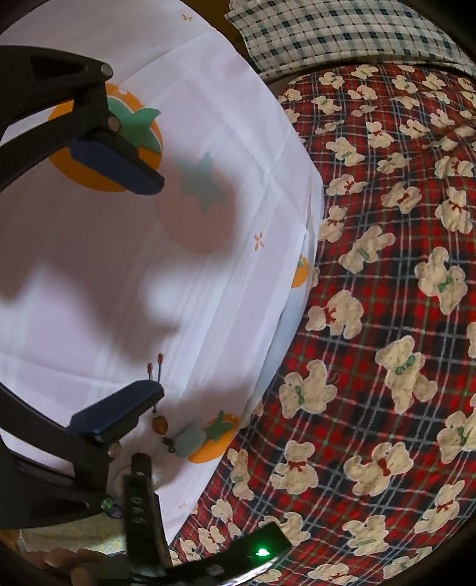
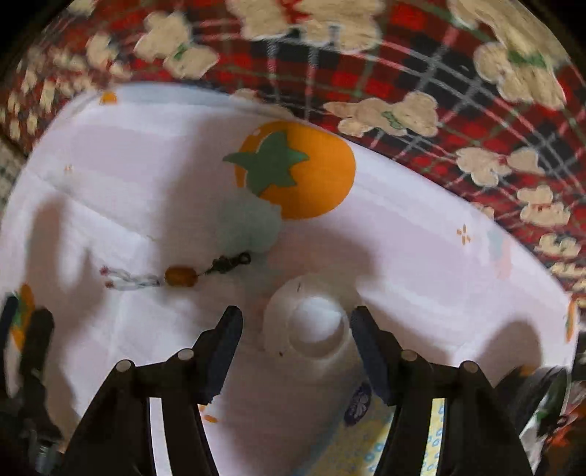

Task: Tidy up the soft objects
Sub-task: 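Lower the right gripper onto the white tape roll and grasp it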

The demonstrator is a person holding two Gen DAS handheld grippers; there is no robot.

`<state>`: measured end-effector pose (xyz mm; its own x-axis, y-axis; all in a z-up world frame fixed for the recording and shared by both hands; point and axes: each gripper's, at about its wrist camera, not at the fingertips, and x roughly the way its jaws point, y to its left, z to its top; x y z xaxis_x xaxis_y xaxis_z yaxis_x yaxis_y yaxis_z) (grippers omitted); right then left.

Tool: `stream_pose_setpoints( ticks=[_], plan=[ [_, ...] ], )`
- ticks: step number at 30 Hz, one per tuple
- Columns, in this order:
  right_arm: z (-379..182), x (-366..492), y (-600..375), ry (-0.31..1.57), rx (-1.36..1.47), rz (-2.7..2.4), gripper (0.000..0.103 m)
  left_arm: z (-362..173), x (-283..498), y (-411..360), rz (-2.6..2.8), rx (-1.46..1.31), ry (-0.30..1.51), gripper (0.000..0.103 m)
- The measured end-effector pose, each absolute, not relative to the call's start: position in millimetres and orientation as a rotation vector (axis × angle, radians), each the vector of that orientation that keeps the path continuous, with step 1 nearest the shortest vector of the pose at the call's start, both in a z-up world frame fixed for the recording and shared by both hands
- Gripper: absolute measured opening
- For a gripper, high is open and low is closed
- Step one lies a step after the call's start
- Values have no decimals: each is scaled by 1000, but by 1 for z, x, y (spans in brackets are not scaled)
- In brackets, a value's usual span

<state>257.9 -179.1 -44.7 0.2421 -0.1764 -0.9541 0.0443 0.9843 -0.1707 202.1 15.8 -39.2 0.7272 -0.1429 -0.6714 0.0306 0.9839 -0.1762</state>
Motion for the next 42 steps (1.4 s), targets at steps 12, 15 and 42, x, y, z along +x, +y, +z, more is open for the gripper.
stream_pose_setpoints(
  ticks=[12,15,42],
  plan=[
    [-28,252,-197,1289,-55,-101,51,-41,202,18,-105,-174,760,102],
    [-31,258,-189,1334,-135,-97,66,-42,202,19,-104,-185,759,102],
    [59,223,-271,1031,269,-193,65,-35,218,-73,-447,33,737,100]
  ],
)
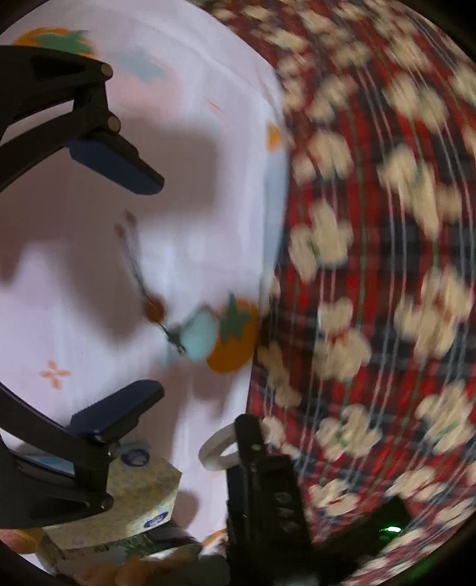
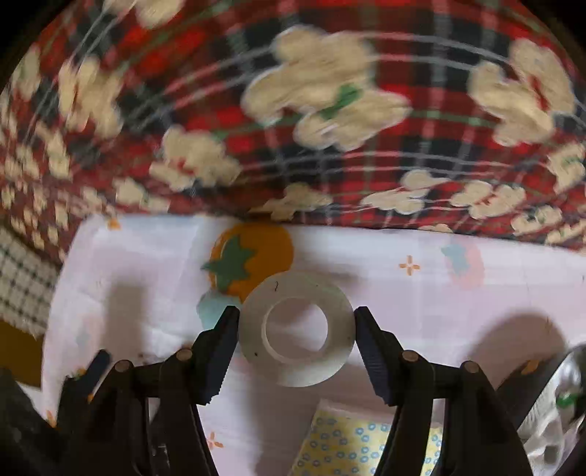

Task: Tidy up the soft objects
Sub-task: 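Lower the right gripper onto the white tape roll and grasp it, then grasp the light blue plush keychain with the left gripper while the right holds the tape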

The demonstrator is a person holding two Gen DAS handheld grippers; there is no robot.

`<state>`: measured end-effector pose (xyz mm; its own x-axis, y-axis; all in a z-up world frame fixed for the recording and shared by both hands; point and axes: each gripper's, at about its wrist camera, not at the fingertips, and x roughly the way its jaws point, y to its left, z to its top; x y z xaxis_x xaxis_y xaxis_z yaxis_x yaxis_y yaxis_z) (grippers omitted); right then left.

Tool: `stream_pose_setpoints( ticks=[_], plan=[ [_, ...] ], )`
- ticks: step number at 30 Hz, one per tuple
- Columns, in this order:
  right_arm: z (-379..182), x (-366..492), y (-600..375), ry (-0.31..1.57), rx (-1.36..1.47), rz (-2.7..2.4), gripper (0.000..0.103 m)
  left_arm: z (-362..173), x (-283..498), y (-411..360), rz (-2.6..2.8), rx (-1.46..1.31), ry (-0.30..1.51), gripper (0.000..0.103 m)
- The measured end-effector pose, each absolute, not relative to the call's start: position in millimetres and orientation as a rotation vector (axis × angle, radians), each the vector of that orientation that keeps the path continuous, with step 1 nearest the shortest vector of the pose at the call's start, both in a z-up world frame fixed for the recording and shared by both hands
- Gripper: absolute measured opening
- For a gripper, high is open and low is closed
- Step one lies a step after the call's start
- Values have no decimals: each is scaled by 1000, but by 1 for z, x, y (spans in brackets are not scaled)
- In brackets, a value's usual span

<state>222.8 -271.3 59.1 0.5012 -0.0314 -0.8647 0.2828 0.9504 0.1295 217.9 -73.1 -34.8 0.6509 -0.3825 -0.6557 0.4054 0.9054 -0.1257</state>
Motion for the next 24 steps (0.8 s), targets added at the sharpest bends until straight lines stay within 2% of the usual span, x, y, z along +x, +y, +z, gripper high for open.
stream_pose_setpoints(
  ticks=[1,5,8,11,13,14,15,17,24],
  plan=[
    [60,215,-273,1026,277,-195,65,-35,224,-82,-460,60,738,99],
    [68,210,-278,1002,276,-192,65,-43,249,-108,-518,83,802,78],
    [58,224,-271,990,235,-205,65,-49,265,-123,-544,91,852,77],
    [38,235,-272,998,232,-196,65,-54,277,-132,-546,100,891,69],
    [23,243,-273,1010,247,-190,65,-56,279,-135,-547,113,901,53],
    [18,245,-272,1013,254,-191,65,-56,278,-137,-524,143,896,40],
    [16,245,-272,1014,256,-195,65,-56,278,-140,-503,171,891,35],
    [12,244,-270,1011,253,-197,65,-56,275,-142,-485,191,883,29],
    [15,224,-256,983,296,-162,65,-45,265,-109,-486,115,825,29]
  ],
)
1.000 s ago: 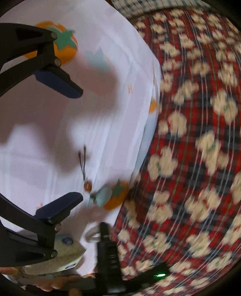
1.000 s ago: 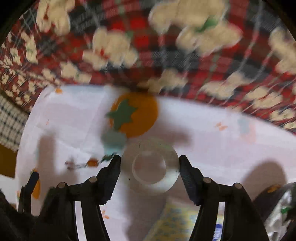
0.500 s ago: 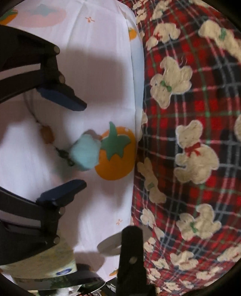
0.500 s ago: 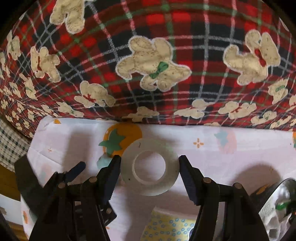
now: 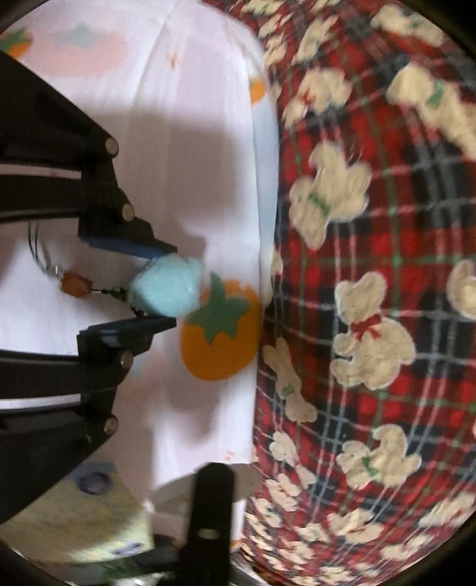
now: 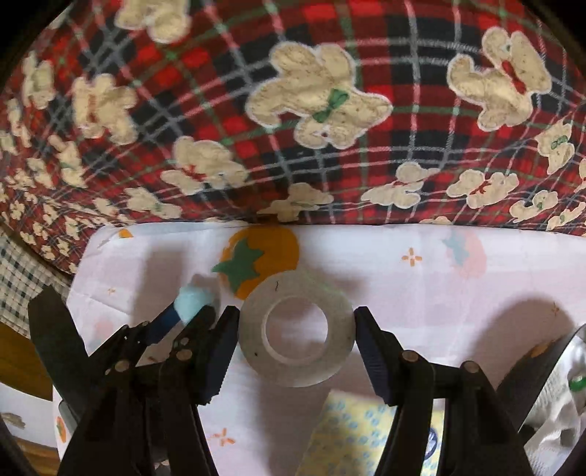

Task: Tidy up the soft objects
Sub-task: 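Grasp the light blue plush keychain with the left gripper while the right holds the tape, then carry the tape roll and blue plush keychain over the metal tin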

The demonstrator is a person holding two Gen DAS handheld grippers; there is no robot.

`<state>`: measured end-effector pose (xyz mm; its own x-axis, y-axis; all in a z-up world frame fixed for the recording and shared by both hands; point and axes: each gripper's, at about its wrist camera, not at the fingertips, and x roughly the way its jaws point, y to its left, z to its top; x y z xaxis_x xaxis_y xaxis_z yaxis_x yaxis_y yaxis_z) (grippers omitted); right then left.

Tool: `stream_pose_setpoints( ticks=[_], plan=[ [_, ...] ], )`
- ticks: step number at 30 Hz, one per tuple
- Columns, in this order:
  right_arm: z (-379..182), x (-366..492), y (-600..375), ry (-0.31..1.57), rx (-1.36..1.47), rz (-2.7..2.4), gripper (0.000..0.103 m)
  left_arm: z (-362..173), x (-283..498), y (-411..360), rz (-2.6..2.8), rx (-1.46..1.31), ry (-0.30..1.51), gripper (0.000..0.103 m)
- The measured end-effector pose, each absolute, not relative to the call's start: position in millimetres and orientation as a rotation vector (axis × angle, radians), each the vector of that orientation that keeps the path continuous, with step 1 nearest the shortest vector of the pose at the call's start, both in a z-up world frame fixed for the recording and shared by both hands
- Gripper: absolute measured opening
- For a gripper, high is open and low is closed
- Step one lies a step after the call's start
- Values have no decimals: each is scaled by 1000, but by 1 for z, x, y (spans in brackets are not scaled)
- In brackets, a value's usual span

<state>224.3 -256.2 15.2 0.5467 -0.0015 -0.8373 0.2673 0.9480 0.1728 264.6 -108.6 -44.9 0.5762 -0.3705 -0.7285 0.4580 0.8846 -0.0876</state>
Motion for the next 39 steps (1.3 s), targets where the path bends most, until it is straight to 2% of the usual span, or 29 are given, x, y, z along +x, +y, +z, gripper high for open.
stream_pose_setpoints(
  ticks=[5,16,33,39],
  plan=[
    [8,210,-234,1003,346,-96,65,-40,222,-75,-413,154,786,29],
    [-16,158,-173,993,377,7,65,-40,164,-9,-298,26,757,29],
    [-7,56,-138,658,299,91,65,-14,90,31,-147,-85,492,29],
    [-11,27,-131,544,244,113,65,-7,69,25,-116,-33,395,30]
  ],
)
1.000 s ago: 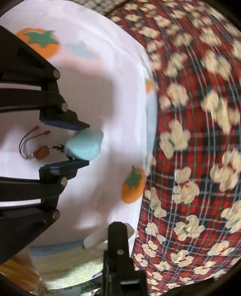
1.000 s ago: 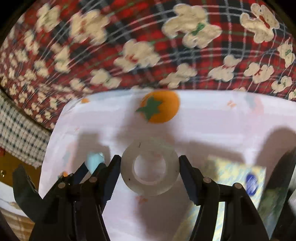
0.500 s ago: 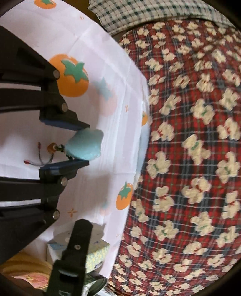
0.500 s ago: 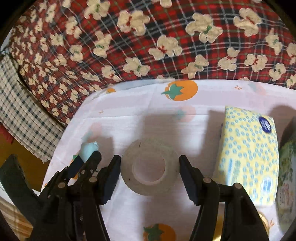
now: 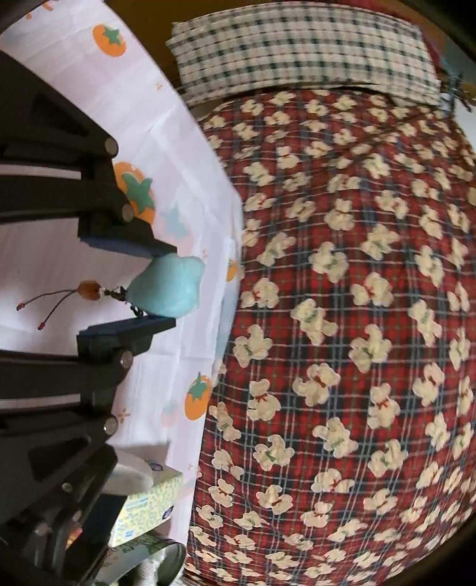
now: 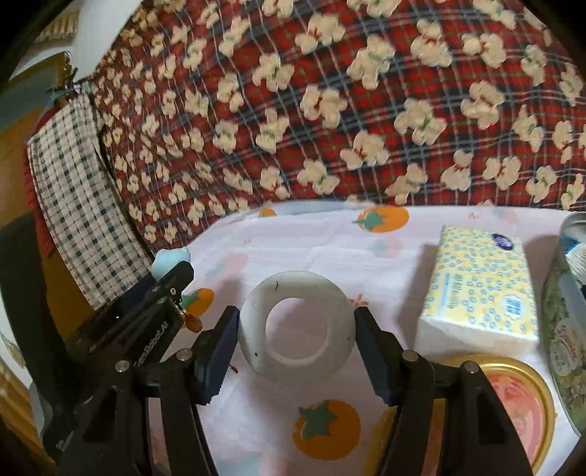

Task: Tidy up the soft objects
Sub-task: 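Carry the tape roll and blue plush keychain over the metal tin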

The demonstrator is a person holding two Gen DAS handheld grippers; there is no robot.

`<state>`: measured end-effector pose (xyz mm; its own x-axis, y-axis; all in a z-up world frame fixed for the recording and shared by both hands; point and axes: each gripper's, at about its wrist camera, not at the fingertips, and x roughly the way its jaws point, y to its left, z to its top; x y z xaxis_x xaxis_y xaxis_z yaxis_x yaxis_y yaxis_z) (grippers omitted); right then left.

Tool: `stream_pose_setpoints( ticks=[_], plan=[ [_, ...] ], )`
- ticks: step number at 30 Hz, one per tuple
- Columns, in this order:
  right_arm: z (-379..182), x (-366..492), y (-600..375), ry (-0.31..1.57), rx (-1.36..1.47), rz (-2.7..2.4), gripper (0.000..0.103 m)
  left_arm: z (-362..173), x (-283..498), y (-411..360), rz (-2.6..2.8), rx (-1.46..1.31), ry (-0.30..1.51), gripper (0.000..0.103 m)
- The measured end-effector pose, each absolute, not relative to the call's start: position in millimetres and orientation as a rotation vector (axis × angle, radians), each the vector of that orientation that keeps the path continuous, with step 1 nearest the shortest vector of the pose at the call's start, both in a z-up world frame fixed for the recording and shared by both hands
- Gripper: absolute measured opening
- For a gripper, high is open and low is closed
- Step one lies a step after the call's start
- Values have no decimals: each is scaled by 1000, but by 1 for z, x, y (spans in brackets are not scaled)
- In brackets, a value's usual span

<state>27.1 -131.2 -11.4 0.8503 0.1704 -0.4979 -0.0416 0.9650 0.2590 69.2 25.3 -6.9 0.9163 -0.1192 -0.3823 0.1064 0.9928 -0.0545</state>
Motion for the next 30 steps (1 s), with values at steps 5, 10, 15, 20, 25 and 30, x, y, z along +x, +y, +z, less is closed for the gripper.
stream_pose_setpoints(
  ticks=[5,10,15,20,25,30],
  plan=[
    [-7,13,-135,503,236,125,65,-5,62,21,-97,-3,362,30],
    [-8,4,-135,495,229,135,65,-4,58,22,-93,-7,353,30],
    [-10,-6,-136,490,212,136,65,-4,51,20,-95,-4,345,30],
    [-9,-17,-138,476,195,137,65,-3,41,20,-94,-12,338,30],
    [-9,-27,-142,471,187,147,65,-4,32,18,-104,-23,344,30],
    [-7,-38,-147,452,170,142,65,-3,22,13,-107,-18,346,30]
  ],
)
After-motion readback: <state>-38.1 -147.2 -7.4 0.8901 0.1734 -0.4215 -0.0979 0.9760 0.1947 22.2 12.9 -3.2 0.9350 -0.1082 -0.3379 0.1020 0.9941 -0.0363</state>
